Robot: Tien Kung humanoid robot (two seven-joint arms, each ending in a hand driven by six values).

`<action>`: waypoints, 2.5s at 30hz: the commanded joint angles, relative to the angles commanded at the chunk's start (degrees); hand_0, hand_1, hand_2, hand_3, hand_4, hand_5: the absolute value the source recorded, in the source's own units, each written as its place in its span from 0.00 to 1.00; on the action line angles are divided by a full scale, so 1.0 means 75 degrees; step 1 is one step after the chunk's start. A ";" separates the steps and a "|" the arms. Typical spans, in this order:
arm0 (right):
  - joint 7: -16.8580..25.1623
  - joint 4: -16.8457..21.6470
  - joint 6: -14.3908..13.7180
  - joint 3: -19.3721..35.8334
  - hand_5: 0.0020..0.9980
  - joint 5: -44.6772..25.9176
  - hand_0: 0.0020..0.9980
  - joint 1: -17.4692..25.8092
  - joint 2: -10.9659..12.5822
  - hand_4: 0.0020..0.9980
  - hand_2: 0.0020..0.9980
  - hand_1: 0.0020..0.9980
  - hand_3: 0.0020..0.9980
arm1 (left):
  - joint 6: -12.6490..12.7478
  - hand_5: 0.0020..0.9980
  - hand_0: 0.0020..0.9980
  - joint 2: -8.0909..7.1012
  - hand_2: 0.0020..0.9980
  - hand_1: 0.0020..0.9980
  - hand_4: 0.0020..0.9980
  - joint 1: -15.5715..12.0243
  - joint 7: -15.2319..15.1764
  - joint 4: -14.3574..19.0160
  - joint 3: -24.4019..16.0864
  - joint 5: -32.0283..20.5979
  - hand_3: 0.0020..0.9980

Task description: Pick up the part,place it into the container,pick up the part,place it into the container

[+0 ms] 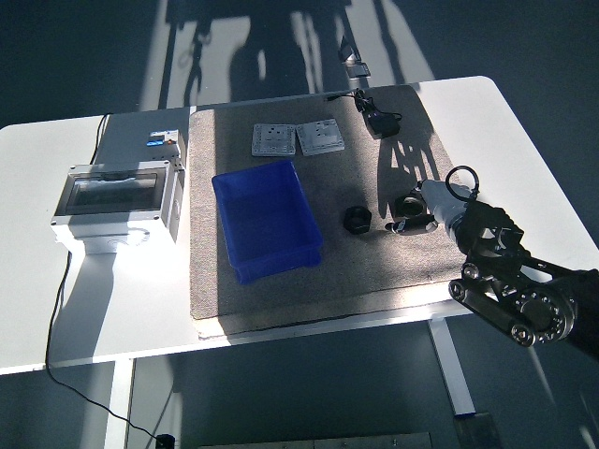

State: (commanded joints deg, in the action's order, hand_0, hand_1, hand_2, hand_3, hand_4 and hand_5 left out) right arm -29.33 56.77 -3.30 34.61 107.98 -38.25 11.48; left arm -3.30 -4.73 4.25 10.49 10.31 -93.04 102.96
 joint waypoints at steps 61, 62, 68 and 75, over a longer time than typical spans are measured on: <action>0.2581 0.0423 -0.2497 -0.2028 0.17 0.0119 0.93 -0.0535 -0.1267 0.48 0.82 0.87 0.84 | -0.0291 1.00 0.72 0.0161 0.75 0.72 0.88 -0.0290 0.0636 0.0000 0.0203 -0.1129 0.74; 0.2505 0.0479 -0.2318 -0.2004 0.17 0.0229 0.93 -0.0539 -0.1255 0.48 0.82 0.87 0.84 | -0.0274 1.00 0.72 0.0164 0.75 0.72 0.88 -0.0279 0.0640 0.0000 0.0153 -0.1055 0.74; 0.2397 0.0684 -0.2027 -0.1937 0.50 0.0401 1.00 -0.0545 -0.1209 0.75 0.96 1.00 0.96 | -0.0126 1.00 0.71 0.0171 0.75 0.72 0.84 -0.0261 0.0602 0.0000 0.0129 -0.0985 0.73; 0.2116 0.0986 -0.1717 -0.1686 0.48 0.0853 1.00 -0.0491 -0.1140 0.81 0.97 1.00 0.98 | 0.0278 1.00 0.71 0.0196 0.74 0.72 0.81 -0.0270 0.0644 0.0000 0.0405 -0.1150 0.71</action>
State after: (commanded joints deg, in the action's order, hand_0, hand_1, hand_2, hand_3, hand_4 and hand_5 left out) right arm -13.45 64.16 -16.18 21.96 114.38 -41.93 2.94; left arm -1.21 -3.26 2.23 15.32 10.31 -90.01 94.34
